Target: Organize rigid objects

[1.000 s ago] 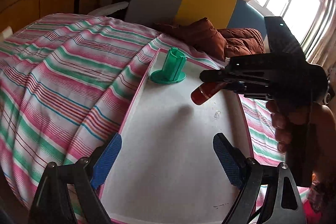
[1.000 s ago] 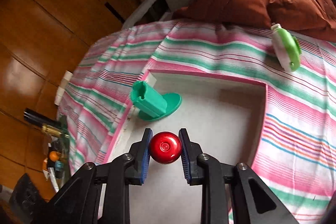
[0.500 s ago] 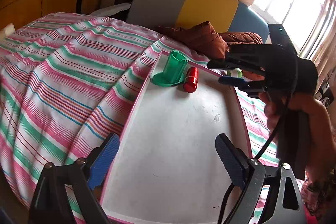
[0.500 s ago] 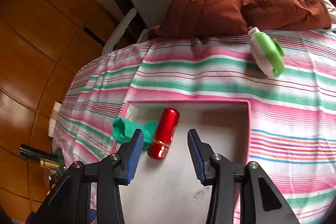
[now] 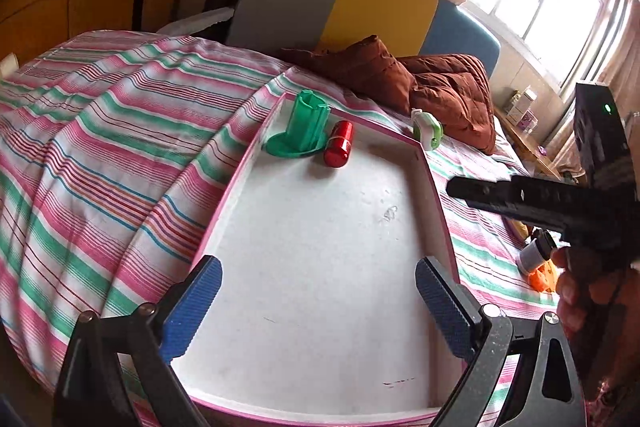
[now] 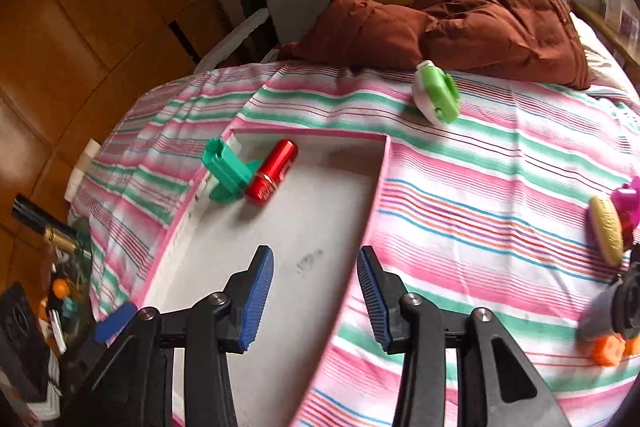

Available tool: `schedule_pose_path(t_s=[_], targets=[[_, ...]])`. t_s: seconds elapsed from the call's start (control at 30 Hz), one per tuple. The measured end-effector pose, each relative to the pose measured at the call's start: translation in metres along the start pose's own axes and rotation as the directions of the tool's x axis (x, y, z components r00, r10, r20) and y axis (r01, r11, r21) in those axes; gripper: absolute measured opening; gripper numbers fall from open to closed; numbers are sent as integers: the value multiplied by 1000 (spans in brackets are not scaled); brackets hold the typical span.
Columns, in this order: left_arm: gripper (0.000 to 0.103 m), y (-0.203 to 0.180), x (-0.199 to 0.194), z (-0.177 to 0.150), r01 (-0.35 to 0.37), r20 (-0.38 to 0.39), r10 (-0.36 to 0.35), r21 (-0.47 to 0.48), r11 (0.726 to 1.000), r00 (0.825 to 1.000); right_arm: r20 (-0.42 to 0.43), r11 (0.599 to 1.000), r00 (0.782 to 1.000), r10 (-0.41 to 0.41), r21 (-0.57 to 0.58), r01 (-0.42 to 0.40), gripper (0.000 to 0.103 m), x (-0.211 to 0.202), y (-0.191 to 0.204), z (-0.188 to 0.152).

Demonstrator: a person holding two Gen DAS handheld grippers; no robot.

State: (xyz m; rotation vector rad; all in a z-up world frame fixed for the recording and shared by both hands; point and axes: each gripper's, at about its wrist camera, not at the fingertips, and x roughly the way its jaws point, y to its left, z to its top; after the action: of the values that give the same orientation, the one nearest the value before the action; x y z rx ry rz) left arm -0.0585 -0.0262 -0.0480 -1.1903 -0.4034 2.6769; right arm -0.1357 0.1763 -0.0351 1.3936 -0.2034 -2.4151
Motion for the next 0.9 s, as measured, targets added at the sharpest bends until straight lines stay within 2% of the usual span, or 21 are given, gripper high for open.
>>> schedule_pose_path(t_s=[0.27,0.43,0.5,0.6,0.7,0.73,0.8,0.9], targets=[[99,-24,-2,-11,49,-12,-48,69,996,999,-26,997,997,-78,7,78,44,-31,-45,-50],[101,-41,-4,-21,76,-26,-74,102,992,997,-15,986,987,-162,33,162,44,-55,-82,-75],[101,-47,-6,-25,85,-32,-81,118,989,996,27,976,977,-212,53,210,44,-69,-99,-83],[102,-55,-10,-29,93,-31,-90,137,986,995,142,960,955,-261,140,242,44,-100,-131,-85],[102,-60,-14,-31,96,-28,-93,143,985,995,215,930,923,-318,258,260,44,-122,-168,-71],[102,-61,-14,-32,94,-28,-91,144,985,995,222,923,920,-323,290,254,44,-125,-181,-65],[102,-63,-16,-33,95,-30,-91,151,984,995,208,907,925,-318,351,233,44,-125,-204,-54],[102,-64,-20,-34,85,-21,-83,162,983,996,156,899,958,-241,408,160,43,-110,-230,-44]])
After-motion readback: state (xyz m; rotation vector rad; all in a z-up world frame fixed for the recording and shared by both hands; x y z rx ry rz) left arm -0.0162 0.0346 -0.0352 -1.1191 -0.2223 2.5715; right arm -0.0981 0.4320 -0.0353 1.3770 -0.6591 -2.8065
